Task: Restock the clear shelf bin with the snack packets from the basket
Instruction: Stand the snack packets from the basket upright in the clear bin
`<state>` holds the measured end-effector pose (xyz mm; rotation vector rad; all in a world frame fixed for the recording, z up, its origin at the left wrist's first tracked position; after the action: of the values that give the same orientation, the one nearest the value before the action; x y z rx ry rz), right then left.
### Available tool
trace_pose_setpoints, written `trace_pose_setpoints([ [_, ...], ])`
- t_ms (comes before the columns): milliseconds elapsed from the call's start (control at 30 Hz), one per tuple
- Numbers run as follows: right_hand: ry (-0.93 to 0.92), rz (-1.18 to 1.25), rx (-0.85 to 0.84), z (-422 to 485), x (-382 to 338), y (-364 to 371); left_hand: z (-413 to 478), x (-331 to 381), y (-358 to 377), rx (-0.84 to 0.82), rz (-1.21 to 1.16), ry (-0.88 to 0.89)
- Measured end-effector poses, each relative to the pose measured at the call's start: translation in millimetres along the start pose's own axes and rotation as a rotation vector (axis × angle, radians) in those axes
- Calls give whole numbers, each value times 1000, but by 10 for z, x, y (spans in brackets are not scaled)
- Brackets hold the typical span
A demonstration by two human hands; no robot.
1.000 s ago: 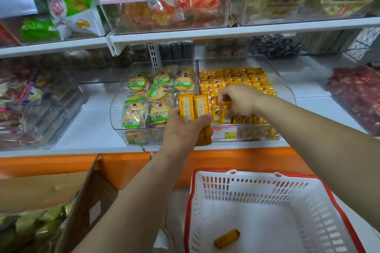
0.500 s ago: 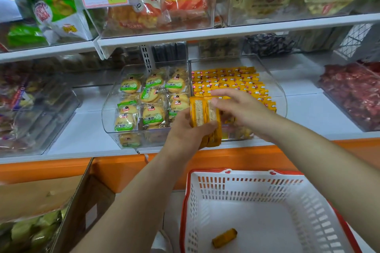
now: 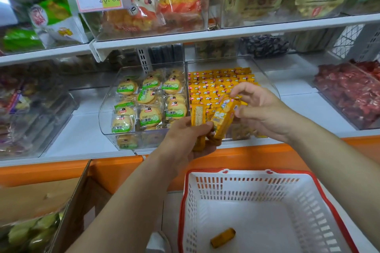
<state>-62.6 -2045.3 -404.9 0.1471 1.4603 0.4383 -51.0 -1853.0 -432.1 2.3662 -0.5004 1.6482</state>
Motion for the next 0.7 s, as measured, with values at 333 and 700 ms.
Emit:
trace_pose_setpoints([
  [333,18,-564,57,103,-92,-15,3,17,-142,188,85,153],
  [700,-79,-383,394,556,17,-95,-35,68,-287,361,156,230],
])
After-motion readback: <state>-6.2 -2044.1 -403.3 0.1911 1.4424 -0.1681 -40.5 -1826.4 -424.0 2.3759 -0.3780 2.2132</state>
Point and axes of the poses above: each hand's wrist, its own z-axis towards the middle knuckle, its own y-axis out of the palm, x = y × z, the point moved 3 cm from there along z, towards the middle knuckle, and after that the axes turned 14 degrees about z, right-handed, at the moved point
